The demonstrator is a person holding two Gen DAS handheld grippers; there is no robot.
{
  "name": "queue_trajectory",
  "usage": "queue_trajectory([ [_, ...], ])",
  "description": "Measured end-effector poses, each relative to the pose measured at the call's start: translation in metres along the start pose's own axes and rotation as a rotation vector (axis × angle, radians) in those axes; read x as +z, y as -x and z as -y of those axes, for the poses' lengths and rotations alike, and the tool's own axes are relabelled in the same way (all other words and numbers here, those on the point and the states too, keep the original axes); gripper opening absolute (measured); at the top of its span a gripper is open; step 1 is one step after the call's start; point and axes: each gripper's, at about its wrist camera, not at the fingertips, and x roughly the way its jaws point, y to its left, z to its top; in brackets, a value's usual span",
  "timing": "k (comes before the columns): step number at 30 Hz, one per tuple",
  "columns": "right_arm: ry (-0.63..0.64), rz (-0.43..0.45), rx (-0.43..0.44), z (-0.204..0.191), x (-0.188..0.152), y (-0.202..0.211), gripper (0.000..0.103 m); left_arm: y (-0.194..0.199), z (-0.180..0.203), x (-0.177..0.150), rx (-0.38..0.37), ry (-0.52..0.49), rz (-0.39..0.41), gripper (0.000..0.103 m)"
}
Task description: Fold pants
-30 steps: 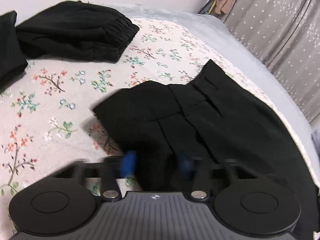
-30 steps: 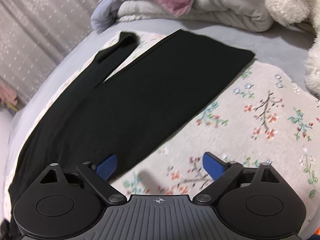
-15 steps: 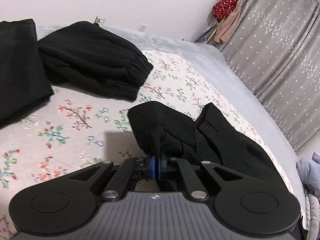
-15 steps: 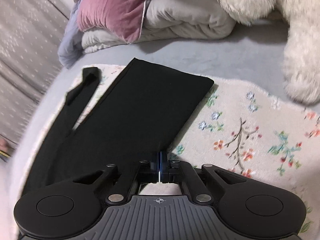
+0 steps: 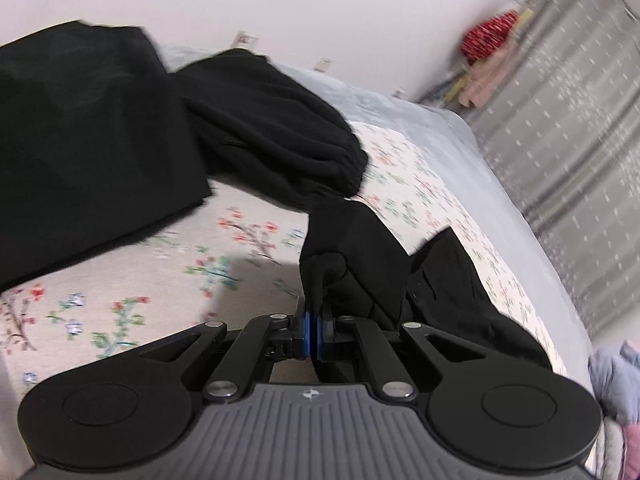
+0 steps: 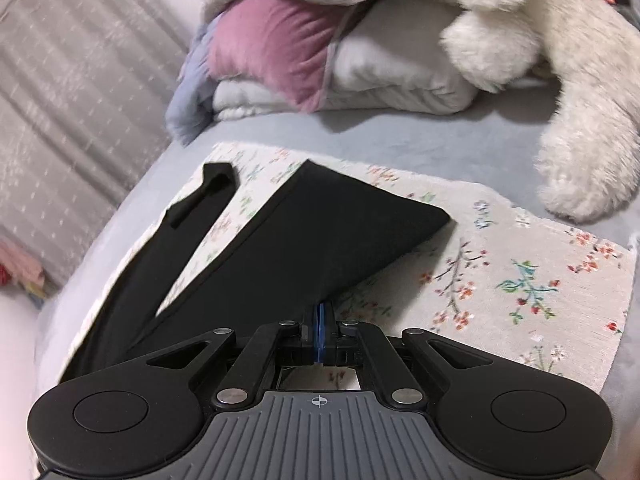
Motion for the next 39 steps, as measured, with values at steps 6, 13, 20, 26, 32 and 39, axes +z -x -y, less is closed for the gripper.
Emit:
queue_trajectory([
  [6,0.098,-0.053,0.026,-0.020,-0.008,-0.008,0.000,0.004,-0.007,0.001,0.068,-0.001,0.024,0.012],
  [13,0.094,-0.045,0.031,-0.016,-0.006,0.001,0.000,-0.002,-0.005,-0.004,0.116,-0.021,-0.012,0.012],
  [20,0.079,-0.063,-0.002,-0.009,-0.007,0.002,0.001,-0.032,0.010,-0.017,0.182,-0.193,-0.144,0.041],
  [26,-0.083,-0.020,-0.061,0.020,0.009,0.008,0.008,-0.027,0.000,-0.010,0.191,-0.128,-0.118,0.053],
  [32,-0.181,-0.036,-0.062,0.040,0.018,0.004,0.008,-0.015,-0.012,-0.003,0.231,-0.034,-0.073,0.076],
  [39,-0.418,0.026,-0.050,0.113,0.046,0.010,0.009,0.005,-0.010,0.002,0.236,0.018,0.028,0.076],
])
